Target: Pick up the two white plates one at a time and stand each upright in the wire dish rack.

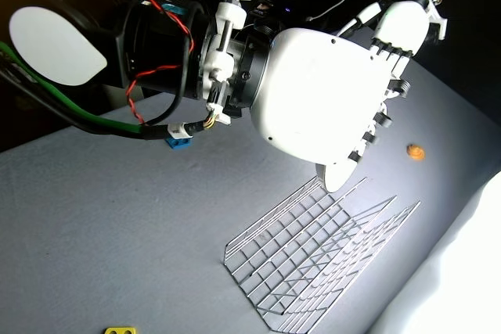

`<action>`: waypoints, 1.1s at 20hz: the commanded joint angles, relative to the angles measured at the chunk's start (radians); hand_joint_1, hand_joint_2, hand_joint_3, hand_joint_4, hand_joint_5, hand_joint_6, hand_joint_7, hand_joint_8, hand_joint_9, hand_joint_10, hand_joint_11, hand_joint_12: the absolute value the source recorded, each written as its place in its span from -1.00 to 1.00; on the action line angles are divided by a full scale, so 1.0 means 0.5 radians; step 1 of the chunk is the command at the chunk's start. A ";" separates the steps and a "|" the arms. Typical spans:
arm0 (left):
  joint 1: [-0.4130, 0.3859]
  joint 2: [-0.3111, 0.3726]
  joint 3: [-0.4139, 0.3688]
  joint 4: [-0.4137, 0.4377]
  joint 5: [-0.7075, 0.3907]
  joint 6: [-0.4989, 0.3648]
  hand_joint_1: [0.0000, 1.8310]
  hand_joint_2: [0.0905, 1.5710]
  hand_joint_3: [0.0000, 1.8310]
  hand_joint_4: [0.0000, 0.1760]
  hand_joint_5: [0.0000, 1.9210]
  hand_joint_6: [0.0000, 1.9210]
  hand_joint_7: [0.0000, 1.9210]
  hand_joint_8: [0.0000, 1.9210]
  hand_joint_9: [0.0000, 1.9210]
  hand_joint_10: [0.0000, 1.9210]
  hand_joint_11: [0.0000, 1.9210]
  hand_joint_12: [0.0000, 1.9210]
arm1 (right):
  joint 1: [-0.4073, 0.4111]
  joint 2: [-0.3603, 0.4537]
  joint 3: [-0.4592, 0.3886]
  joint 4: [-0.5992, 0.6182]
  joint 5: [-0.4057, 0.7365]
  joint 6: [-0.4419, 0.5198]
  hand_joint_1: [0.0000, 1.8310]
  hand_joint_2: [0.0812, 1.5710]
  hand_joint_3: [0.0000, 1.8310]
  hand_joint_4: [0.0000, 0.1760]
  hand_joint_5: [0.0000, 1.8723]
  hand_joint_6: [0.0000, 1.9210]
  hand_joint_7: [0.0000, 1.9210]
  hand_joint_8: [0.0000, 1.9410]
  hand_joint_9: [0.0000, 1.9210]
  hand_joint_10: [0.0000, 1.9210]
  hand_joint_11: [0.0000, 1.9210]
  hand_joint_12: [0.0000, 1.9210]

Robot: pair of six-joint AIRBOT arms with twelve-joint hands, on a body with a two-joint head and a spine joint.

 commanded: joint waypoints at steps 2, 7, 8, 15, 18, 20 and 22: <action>-0.026 -0.012 -0.004 -0.132 -0.036 0.001 -1.00 0.31 -1.00 -1.00 -1.00 -1.00 -1.00 -1.00 -1.00 -1.00 -1.00 -1.00 | 0.039 0.015 0.004 0.054 0.258 0.042 0.52 0.30 -1.00 -1.00 0.09 -0.06 0.20 -0.33 0.11 -0.07 0.05 -0.14; -0.026 -0.060 -0.005 -0.125 0.027 0.001 -1.00 0.32 -1.00 -1.00 -1.00 -1.00 -1.00 -1.00 -1.00 -1.00 -1.00 -1.00 | 0.029 0.014 0.043 0.061 0.282 0.049 0.51 0.34 -1.00 -1.00 0.02 0.06 0.10 -0.18 0.05 0.03 0.00 -0.11; -0.027 -0.067 -0.002 -0.125 0.037 0.001 -1.00 0.30 -1.00 -1.00 -1.00 -1.00 -1.00 -1.00 -1.00 -1.00 -1.00 -1.00 | 0.022 0.014 0.051 0.061 0.307 0.049 0.51 0.34 -1.00 -1.00 0.04 0.03 0.11 -0.19 0.06 0.02 0.00 -0.09; -0.036 -0.094 0.006 -0.123 0.041 -0.001 -1.00 0.30 -1.00 -1.00 -1.00 -1.00 -1.00 -1.00 -1.00 -1.00 -1.00 -1.00 | -0.035 0.027 0.133 0.061 0.334 0.109 0.52 0.30 -1.00 -1.00 0.09 -0.05 0.21 -0.36 0.13 -0.09 0.07 -0.17; -0.037 -0.103 0.022 -0.123 0.040 -0.001 -1.00 0.31 -1.00 -1.00 -1.00 -1.00 -1.00 -1.00 -1.00 -1.00 -1.00 -1.00 | -0.043 0.027 0.155 0.062 0.334 0.120 0.52 0.31 -1.00 -1.00 0.07 -0.04 0.18 -0.31 0.11 -0.05 0.06 -0.16; -0.038 -0.105 0.025 -0.123 0.040 -0.001 -1.00 0.30 -1.00 -1.00 -1.00 -1.00 -1.00 -1.00 -1.00 -1.00 -1.00 -1.00 | -0.045 0.027 0.162 0.063 0.332 0.124 0.51 0.35 -1.00 -1.00 0.02 0.09 0.10 -0.17 0.01 0.07 -0.01 -0.08; -0.041 -0.106 0.026 -0.123 0.040 -0.002 -1.00 0.30 -1.00 -1.00 -1.00 -1.00 -1.00 -1.00 -1.00 -1.00 -1.00 -1.00 | -0.055 0.027 0.177 0.063 0.330 0.130 0.52 0.31 -1.00 -1.00 0.08 -0.03 0.18 -0.32 0.10 -0.05 0.06 -0.12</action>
